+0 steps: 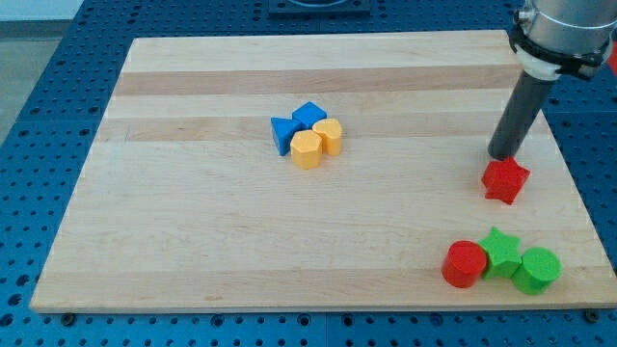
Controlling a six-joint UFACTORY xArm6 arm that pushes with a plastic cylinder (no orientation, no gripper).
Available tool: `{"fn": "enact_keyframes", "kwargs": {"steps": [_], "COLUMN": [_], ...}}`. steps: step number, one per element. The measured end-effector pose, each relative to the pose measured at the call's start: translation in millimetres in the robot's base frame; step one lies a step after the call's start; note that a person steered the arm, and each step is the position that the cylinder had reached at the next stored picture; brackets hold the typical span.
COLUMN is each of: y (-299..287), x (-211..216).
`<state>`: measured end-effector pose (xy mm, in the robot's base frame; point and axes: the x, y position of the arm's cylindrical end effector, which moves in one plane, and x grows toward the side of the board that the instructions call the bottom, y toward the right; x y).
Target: Push the red star into the green blocks
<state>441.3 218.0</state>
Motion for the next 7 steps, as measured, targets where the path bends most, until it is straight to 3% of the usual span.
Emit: {"fn": "enact_keyframes", "kwargs": {"steps": [2,5,7], "y": [9.5,-23.1,-24.3], "x": [31.8,73.7,79.3]}}
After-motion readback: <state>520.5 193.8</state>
